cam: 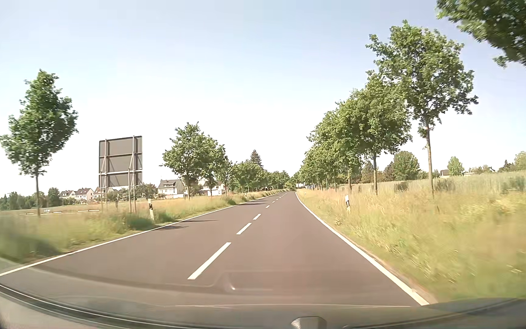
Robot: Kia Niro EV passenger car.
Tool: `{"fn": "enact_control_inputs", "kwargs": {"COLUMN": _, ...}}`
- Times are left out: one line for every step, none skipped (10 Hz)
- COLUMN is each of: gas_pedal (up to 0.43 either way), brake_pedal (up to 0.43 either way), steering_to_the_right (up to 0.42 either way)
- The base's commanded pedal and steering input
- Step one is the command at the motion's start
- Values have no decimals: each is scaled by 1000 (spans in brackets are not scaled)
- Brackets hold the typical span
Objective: Follow the waypoints while adhering to traffic rules and regulations
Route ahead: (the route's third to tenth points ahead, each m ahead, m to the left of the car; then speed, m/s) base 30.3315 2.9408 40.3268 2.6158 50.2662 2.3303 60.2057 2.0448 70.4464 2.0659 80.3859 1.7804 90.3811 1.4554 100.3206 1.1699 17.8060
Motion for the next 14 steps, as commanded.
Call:
{"fn": "enact_control_inputs", "kwargs": {"gas_pedal": 79, "brake_pedal": 24, "steering_to_the_right": 4}}
{"fn": "enact_control_inputs", "kwargs": {"gas_pedal": 79, "brake_pedal": 24, "steering_to_the_right": 3}}
{"fn": "enact_control_inputs", "kwargs": {"gas_pedal": 79, "brake_pedal": 24, "steering_to_the_right": 4}}
{"fn": "enact_control_inputs", "kwargs": {"gas_pedal": 79, "brake_pedal": 24, "steering_to_the_right": 3}}
{"fn": "enact_control_inputs", "kwargs": {"gas_pedal": 67, "brake_pedal": 24, "steering_to_the_right": 3}}
{"fn": "enact_control_inputs", "kwargs": {"gas_pedal": 47, "brake_pedal": 24, "steering_to_the_right": 2}}
{"fn": "enact_control_inputs", "kwargs": {"gas_pedal": 20, "brake_pedal": 24, "steering_to_the_right": 1}}
{"fn": "enact_control_inputs", "kwargs": {"gas_pedal": 8, "brake_pedal": 24, "steering_to_the_right": 0}}
{"fn": "enact_control_inputs", "kwargs": {"gas_pedal": 0, "brake_pedal": 24, "steering_to_the_right": 0}}
{"fn": "enact_control_inputs", "kwargs": {"gas_pedal": 0, "brake_pedal": 24, "steering_to_the_right": 0}}
{"fn": "enact_control_inputs", "kwargs": {"gas_pedal": 0, "brake_pedal": 24, "steering_to_the_right": 0}}
{"fn": "enact_control_inputs", "kwargs": {"gas_pedal": 0, "brake_pedal": 24, "steering_to_the_right": -3}}
{"fn": "enact_control_inputs", "kwargs": {"gas_pedal": 0, "brake_pedal": 24, "steering_to_the_right": -3}}
{"fn": "enact_control_inputs", "kwargs": {"gas_pedal": 0, "brake_pedal": 24, "steering_to_the_right": -3}}
